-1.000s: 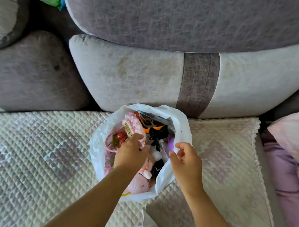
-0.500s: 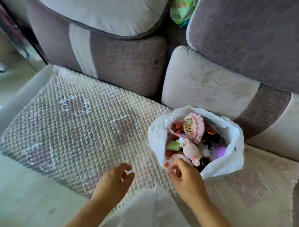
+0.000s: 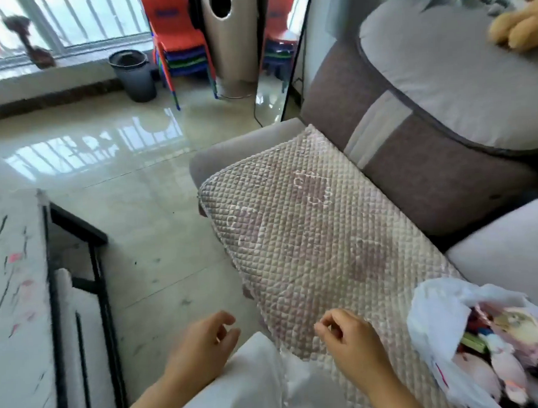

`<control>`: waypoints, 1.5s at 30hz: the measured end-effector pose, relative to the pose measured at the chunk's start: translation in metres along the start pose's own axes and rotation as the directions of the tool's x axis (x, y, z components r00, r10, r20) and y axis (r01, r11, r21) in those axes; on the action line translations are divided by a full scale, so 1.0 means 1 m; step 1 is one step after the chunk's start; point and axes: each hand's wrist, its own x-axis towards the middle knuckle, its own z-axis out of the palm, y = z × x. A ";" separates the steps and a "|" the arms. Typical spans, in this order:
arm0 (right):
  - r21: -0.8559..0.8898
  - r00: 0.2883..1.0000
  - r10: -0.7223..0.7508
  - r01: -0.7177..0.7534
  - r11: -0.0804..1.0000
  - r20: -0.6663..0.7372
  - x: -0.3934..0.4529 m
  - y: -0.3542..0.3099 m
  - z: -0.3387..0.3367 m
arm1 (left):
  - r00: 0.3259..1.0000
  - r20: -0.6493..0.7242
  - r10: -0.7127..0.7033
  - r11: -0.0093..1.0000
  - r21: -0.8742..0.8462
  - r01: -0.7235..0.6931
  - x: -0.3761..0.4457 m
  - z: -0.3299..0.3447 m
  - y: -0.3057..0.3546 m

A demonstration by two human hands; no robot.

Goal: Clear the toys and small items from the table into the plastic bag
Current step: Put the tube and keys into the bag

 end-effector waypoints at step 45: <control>0.232 0.062 -0.617 0.894 0.384 0.785 0.307 -0.601 0.393 | 0.080 -0.185 -0.979 0.202 -0.889 0.410 0.047 -0.296 -0.381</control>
